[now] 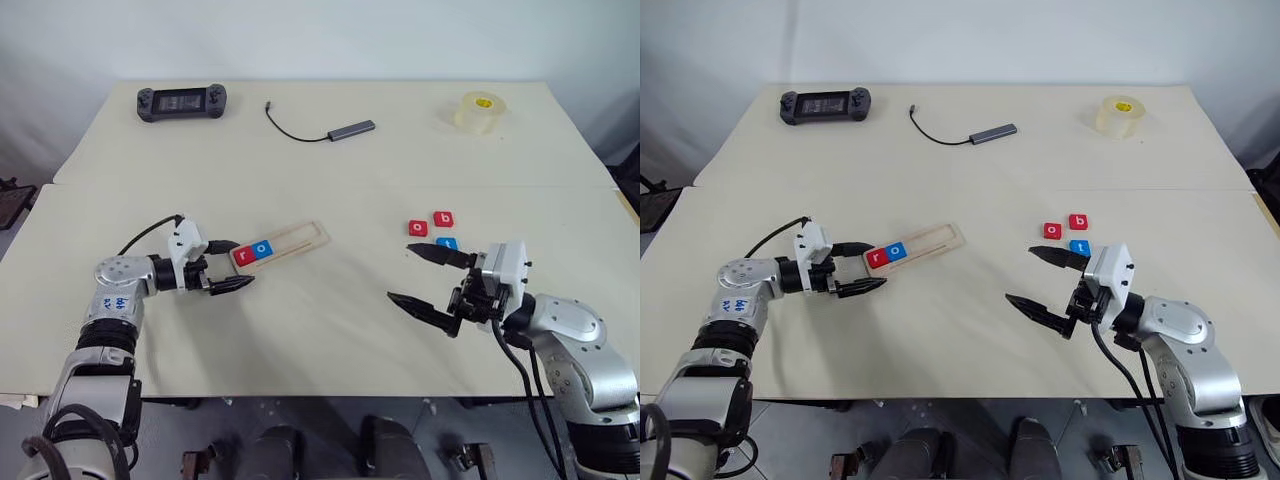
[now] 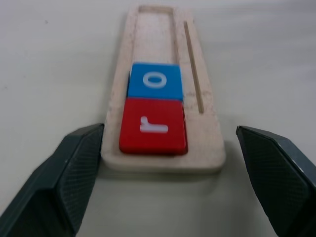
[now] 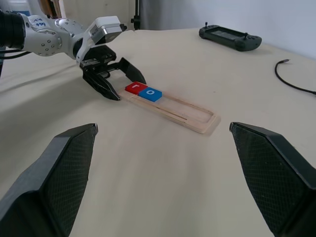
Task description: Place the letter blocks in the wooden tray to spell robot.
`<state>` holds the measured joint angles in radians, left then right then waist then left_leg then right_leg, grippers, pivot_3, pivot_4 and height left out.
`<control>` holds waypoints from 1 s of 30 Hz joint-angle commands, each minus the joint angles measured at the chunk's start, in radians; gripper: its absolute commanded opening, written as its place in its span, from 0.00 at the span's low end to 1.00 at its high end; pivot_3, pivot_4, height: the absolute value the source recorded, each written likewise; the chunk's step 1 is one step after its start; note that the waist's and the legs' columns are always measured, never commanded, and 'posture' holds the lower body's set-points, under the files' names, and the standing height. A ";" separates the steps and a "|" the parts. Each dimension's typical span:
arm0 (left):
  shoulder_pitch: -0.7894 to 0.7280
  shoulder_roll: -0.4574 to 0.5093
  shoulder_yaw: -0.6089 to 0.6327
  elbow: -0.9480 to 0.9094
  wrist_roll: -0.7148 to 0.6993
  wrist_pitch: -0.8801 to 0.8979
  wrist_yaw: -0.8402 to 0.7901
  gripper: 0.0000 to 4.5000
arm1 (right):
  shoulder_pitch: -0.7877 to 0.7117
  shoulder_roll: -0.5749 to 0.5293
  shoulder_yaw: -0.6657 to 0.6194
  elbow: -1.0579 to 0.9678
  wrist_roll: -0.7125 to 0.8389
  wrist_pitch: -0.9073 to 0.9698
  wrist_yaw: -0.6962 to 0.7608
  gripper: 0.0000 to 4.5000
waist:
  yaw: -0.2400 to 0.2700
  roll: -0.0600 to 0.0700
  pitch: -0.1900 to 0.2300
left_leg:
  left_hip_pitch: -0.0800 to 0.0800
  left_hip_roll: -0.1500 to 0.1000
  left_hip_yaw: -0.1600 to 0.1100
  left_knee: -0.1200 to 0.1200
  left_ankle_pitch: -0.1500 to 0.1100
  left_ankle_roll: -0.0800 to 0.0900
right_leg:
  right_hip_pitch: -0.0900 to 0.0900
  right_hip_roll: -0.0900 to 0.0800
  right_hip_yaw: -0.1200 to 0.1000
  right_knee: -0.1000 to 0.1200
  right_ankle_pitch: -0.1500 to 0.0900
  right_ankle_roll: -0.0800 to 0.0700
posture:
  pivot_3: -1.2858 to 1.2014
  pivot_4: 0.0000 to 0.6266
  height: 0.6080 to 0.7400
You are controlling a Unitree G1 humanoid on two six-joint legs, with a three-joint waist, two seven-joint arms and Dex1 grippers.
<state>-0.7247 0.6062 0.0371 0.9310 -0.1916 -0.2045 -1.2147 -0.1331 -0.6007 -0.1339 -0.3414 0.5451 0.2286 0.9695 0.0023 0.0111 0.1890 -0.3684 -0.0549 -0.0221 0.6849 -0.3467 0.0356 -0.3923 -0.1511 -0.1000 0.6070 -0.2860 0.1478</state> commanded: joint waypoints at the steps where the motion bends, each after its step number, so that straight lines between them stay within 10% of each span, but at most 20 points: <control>1: -0.003 -0.017 -0.006 0.059 0.026 -0.012 0.004 1.00 | 0.007 -0.009 -0.032 -0.048 0.025 0.001 -0.019 1.00 | 0.000 0.000 0.000 | 0.000 0.000 0.000 0.000 0.000 0.000 | 0.000 0.000 0.000 0.001 0.000 0.000 | 0.52 0.24 1.00; 7: -0.018 -0.030 -0.027 0.108 0.058 -0.008 0.025 1.00 | 0.007 -0.016 -0.035 -0.054 0.029 0.006 -0.029 1.00 | 0.014 0.000 0.000 | 0.001 0.000 0.001 0.001 0.000 0.000 | 0.000 0.000 0.002 0.002 0.000 0.000 | 0.52 0.24 1.00; 12: -0.015 -0.029 -0.035 0.127 0.082 -0.036 0.046 0.76 | 0.001 -0.024 -0.039 -0.051 0.034 0.006 -0.027 1.00 | 0.020 0.000 -0.001 | 0.003 0.000 0.003 0.001 0.000 0.000 | 0.000 0.000 0.004 0.003 0.000 0.000 | 0.52 0.24 1.00; 30: -0.010 -0.161 -0.170 -0.238 0.076 -0.033 -0.107 0.75 | 0.236 -0.125 -0.295 -0.091 0.061 0.010 -0.007 1.00 | 0.036 -0.001 0.000 | -0.002 -0.001 0.003 0.002 -0.002 0.004 | -0.001 -0.001 0.004 0.000 0.000 0.001 | 0.52 0.24 1.00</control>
<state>-0.7213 0.4565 -0.1124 0.7213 -0.1285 -0.2468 -1.3230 0.0758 -0.7136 -0.3670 -0.3816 0.5811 0.2414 0.9600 0.0378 0.0098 0.1888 -0.3703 -0.0557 -0.0190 0.6868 -0.3489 0.0399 -0.3934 -0.1517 -0.0965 0.6064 -0.2856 0.1485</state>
